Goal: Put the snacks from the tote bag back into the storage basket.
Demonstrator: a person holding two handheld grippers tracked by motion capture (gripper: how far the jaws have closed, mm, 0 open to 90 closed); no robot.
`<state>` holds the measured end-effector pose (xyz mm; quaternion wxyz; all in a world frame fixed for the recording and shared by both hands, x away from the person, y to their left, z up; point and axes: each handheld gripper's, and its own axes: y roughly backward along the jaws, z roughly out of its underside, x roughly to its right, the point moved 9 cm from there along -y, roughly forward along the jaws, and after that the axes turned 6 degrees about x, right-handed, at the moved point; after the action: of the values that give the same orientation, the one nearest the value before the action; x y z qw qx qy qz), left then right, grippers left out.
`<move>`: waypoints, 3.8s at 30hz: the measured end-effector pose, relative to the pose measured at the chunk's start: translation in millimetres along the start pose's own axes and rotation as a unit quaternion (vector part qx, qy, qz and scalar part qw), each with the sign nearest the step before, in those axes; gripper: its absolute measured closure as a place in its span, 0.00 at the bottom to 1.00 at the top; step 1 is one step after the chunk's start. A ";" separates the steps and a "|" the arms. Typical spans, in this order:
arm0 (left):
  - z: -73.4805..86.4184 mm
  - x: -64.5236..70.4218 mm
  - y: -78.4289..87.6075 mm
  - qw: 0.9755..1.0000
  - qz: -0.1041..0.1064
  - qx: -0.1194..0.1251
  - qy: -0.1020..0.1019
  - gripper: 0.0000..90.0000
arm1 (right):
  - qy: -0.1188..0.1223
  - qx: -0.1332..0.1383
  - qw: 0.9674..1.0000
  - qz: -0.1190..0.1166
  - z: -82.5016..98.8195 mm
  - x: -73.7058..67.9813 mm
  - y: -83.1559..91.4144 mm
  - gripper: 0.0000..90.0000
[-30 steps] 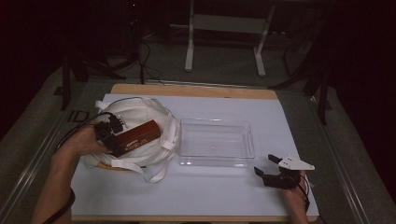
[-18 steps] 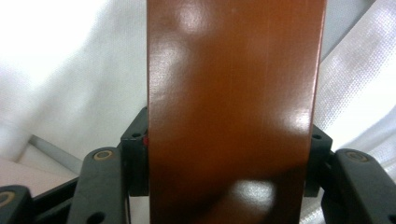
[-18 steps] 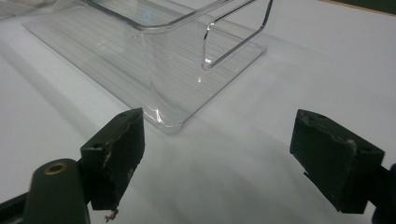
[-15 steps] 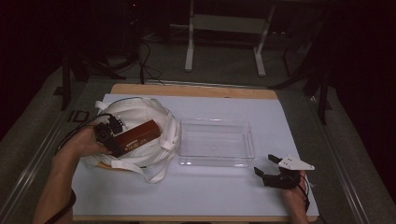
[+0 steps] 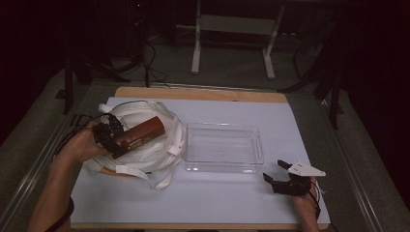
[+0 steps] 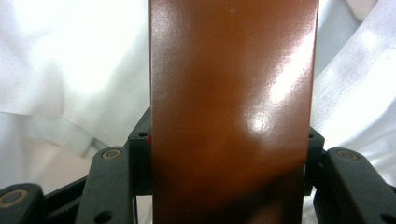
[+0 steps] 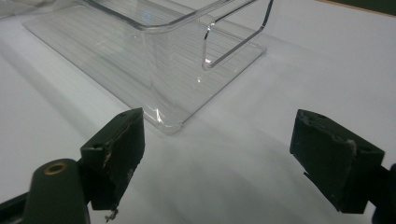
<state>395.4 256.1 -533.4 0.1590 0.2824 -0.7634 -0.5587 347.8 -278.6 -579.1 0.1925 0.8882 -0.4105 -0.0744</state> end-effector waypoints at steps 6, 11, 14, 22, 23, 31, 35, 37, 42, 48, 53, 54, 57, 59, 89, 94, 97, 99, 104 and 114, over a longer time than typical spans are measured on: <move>-4.1 -1.4 11.4 1.000 -0.011 0.012 -0.006 0.50 | 0.000 0.000 1.000 -0.001 0.0 -0.2 0.1 0.20; -7.2 -0.2 17.8 1.000 -0.016 0.020 -0.015 0.50 | 0.001 -0.001 1.000 -0.001 0.1 -0.4 0.1 0.20; -10.2 0.5 22.1 0.999 -0.018 0.029 -0.016 0.50 | 0.001 -0.001 1.000 -0.001 0.1 -0.5 0.0 0.20; -21.6 5.6 35.5 0.998 -0.007 0.047 -0.031 0.50 | 0.001 -0.001 1.000 -0.001 0.2 -0.5 0.0 0.20; -23.8 6.8 37.0 0.998 -0.005 0.050 -0.033 0.50 | 0.001 -0.001 1.000 -0.001 0.2 -0.5 0.0 0.20; -40.2 16.6 46.9 0.996 0.003 0.070 -0.054 0.50 | 0.001 -0.001 1.000 -0.001 0.2 -0.6 0.0 0.20; -47.7 20.4 50.2 0.995 0.005 0.073 -0.064 0.50 | 0.001 -0.001 1.000 -0.002 0.2 -0.6 0.0 0.20; -51.6 22.2 52.3 0.995 0.008 0.076 -0.068 0.50 | 0.000 -0.001 1.000 -0.002 0.2 -0.6 0.0 0.20; -61.3 27.0 55.8 0.994 0.010 0.078 -0.080 0.50 | 0.000 -0.001 1.000 -0.002 0.3 -0.6 -0.1 0.20; -72.2 31.3 55.8 0.993 0.012 0.078 -0.090 0.50 | 0.000 -0.001 1.000 -0.003 0.3 -0.6 -0.1 0.20; -80.2 35.2 55.6 0.992 0.014 0.074 -0.097 0.50 | -0.001 -0.001 1.000 -0.003 0.2 -0.5 0.0 0.20; -81.4 35.5 55.8 0.992 0.014 0.072 -0.100 0.50 | -0.001 -0.001 1.000 -0.003 0.2 -0.6 0.0 0.20; -86.3 37.7 56.8 0.992 0.014 0.072 -0.105 0.50 | 0.000 -0.001 1.000 -0.003 0.2 -0.6 0.0 0.20; -89.6 39.8 57.2 0.991 0.016 0.072 -0.107 0.49 | 0.000 -0.001 1.000 -0.003 0.2 -0.6 0.0 0.20; -154.9 79.9 45.3 0.982 0.043 0.083 -0.163 0.49 | -0.002 -0.001 1.000 -0.008 0.2 -1.2 -0.1 0.20; -163.0 87.3 40.4 0.980 0.049 0.085 -0.173 0.49 | -0.001 -0.001 1.000 -0.008 0.3 -1.3 -0.1 0.20; -167.6 92.2 37.4 0.979 0.053 0.085 -0.179 0.49 | -0.001 -0.001 1.000 -0.008 0.3 -1.3 -0.2 0.20; -170.4 95.1 35.4 0.978 0.055 0.084 -0.183 0.49 | -0.001 -0.002 1.000 -0.008 0.3 -1.3 -0.1 0.20; -176.5 100.1 31.5 0.976 0.058 0.085 -0.189 0.49 | -0.001 -0.001 1.000 -0.009 0.2 -1.3 -0.2 0.20; -187.0 110.4 25.8 0.974 0.068 0.088 -0.198 0.49 | -0.001 -0.001 1.000 -0.010 0.3 -1.4 -0.2 0.20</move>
<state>406.1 51.7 -456.3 0.0170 0.1264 -0.8435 -0.5217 347.0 -277.5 -579.4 0.1923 0.8917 -0.4022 -0.0779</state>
